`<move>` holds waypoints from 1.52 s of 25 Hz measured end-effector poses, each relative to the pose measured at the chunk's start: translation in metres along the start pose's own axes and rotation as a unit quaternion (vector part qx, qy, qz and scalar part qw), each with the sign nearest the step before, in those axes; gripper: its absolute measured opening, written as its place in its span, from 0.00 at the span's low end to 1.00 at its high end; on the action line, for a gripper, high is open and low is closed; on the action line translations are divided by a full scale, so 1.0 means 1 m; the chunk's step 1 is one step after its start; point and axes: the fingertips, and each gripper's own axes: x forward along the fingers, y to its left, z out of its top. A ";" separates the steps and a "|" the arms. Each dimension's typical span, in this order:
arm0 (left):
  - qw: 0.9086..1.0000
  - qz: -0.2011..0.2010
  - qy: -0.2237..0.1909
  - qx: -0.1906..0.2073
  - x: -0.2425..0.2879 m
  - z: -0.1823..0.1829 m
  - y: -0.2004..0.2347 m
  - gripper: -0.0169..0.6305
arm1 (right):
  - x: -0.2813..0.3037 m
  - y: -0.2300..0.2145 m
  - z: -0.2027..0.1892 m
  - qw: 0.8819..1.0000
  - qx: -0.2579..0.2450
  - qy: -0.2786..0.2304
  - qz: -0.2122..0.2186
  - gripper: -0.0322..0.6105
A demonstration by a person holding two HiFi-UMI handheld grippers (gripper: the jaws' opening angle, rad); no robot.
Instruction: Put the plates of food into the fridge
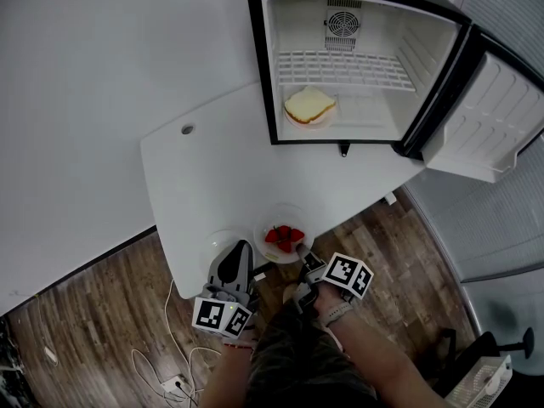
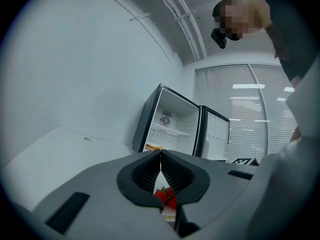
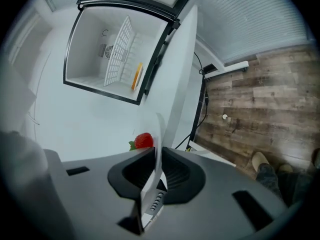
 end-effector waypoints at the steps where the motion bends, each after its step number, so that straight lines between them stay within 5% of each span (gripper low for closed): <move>1: 1.000 0.000 0.000 -0.001 0.000 0.000 0.000 0.04 | -0.001 0.001 0.000 1.000 0.008 -0.001 0.006 0.11; 14: 0.999 -0.041 -0.006 -0.022 0.017 0.002 -0.015 0.04 | -0.019 0.006 0.016 0.998 0.049 -0.027 0.027 0.07; 38: 0.996 -0.083 -0.031 -0.018 0.126 0.058 -0.031 0.04 | -0.032 0.053 0.131 0.986 0.072 -0.145 0.028 0.07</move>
